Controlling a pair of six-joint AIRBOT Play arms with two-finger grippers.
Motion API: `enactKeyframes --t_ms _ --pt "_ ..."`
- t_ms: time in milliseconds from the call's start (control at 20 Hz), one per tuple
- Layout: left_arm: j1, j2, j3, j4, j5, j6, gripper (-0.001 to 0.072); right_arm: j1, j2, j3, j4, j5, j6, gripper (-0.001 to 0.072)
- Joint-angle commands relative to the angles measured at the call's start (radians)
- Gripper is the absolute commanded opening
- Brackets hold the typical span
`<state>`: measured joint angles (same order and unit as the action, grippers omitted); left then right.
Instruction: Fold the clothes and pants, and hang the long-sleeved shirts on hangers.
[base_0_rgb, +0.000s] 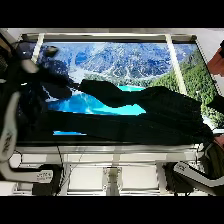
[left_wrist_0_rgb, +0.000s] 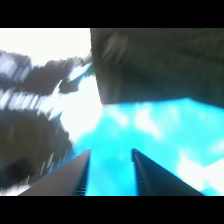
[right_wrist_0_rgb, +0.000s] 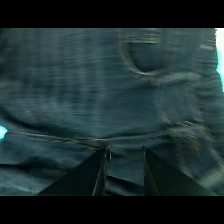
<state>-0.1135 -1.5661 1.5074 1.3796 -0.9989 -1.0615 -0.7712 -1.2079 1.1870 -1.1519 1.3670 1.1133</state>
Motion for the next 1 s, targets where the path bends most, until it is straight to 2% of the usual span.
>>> enactKeyframes --t_ms 0,100,300,800,900,950 --pt "-0.158 -0.238 0.232 0.187 0.033 -0.2 0.0441 0.097 -0.018 0.0 0.02 -0.009 -0.008 0.0256" --pt "-0.153 -0.327 0.356 0.183 -0.008 -0.261 0.044 0.126 -0.031 0.0 0.019 -0.026 -0.008 0.0256" --pt "-0.125 -0.419 0.46 0.163 -0.091 -0.298 0.0439 0.146 -0.053 0.0 0.019 -0.032 -0.008 0.0256" --pt "-0.102 -0.496 0.46 0.146 -0.038 -0.38 0.0427 0.146 -0.06 0.0 0.018 -0.021 -0.008 0.0255" --pt "-0.102 -0.509 0.46 0.1 -0.038 -0.38 0.0299 0.145 -0.06 0.0 0.018 -0.02 -0.008 0.0255" --pt "-0.102 -0.512 0.46 0.08 -0.037 -0.379 0.0169 0.146 -0.06 0.0 0.018 -0.02 -0.008 0.0255"
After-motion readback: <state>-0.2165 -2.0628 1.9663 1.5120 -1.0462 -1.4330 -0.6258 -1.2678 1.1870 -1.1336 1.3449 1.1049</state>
